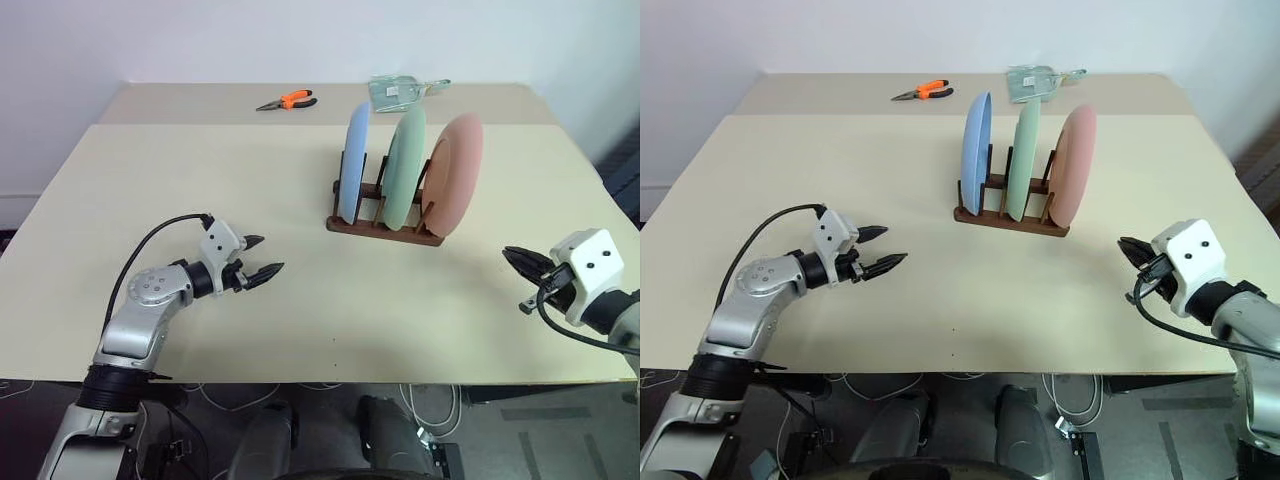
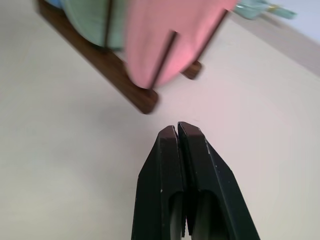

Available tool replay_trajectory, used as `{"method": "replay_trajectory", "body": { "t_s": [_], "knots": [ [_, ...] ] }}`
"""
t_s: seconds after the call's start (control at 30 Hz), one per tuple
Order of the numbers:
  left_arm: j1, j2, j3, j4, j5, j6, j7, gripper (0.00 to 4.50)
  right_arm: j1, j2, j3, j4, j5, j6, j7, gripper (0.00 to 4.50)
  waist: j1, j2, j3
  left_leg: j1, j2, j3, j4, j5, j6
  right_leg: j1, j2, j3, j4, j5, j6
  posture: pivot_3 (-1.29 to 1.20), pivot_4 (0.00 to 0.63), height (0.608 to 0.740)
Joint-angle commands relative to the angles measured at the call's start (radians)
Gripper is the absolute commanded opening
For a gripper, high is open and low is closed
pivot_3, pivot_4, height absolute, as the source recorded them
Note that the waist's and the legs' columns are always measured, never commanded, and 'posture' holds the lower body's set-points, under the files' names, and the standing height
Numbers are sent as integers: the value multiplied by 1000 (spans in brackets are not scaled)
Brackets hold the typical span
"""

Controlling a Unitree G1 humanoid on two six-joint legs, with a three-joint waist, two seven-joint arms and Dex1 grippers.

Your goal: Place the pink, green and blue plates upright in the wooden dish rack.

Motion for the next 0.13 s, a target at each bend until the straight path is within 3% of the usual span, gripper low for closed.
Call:
{"method": "replay_trajectory", "body": {
  "t_s": [0.03, 0.13],
  "knots": [
    [16, -1, 29, -30, 0, -25, 19, 3506, -14, 3, 48, 68, -29, -98, -30, 36, 1, 0, 0, 0, 0, 0, 0, 0, 0, 0, 0, 0, 0, 1, -2, 0, 150, 740],
    [32, -10, 29, -52, 1, -18, 35, 3506, -35, -5, 92, 126, -47, -152, -43, 36, 2, 0, 0, 0, 0, 0, 0, 0, 0, 0, 0, 0, 0, 2, -2, 0, 150, 740]
  ]
}}
